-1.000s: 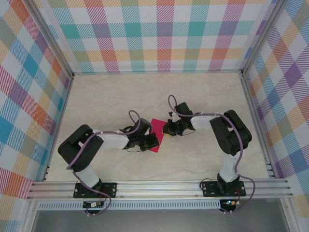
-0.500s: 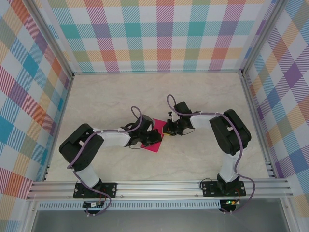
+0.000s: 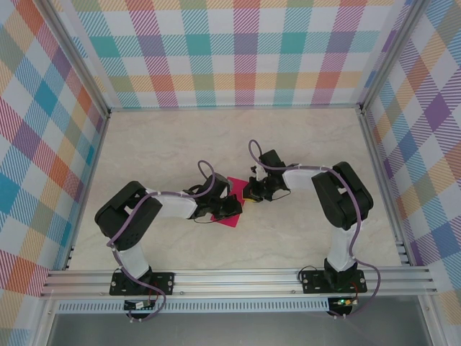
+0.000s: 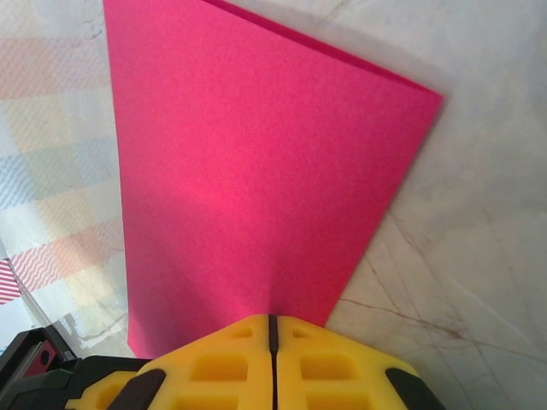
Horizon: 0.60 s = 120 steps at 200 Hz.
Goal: Fold a paper plane with a square sheet of paper (pick it up from the middle)
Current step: First fold in half a square sheet of paper at the center of the table.
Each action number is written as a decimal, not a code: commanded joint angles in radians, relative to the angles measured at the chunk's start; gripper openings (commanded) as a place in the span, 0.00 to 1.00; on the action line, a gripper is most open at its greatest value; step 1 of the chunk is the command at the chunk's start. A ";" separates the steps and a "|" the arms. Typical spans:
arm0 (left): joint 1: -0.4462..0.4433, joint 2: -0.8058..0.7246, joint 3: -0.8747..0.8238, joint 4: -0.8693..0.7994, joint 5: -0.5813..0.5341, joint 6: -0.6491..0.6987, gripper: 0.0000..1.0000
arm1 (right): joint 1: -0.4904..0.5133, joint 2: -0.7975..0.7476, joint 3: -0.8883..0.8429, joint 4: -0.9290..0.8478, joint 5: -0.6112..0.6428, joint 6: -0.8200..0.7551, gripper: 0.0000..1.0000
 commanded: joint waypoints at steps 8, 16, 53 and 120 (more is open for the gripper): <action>-0.014 -0.036 -0.038 -0.044 0.051 0.047 0.06 | 0.000 0.073 0.008 -0.072 0.108 0.000 0.06; -0.014 -0.042 -0.039 -0.060 0.048 0.055 0.06 | 0.001 0.077 0.012 -0.079 0.114 0.001 0.06; -0.016 -0.056 -0.049 -0.112 0.061 0.097 0.06 | 0.000 0.090 0.021 -0.094 0.133 0.008 0.06; -0.050 -0.061 -0.062 -0.167 0.070 0.133 0.06 | 0.000 0.101 0.024 -0.103 0.143 0.012 0.06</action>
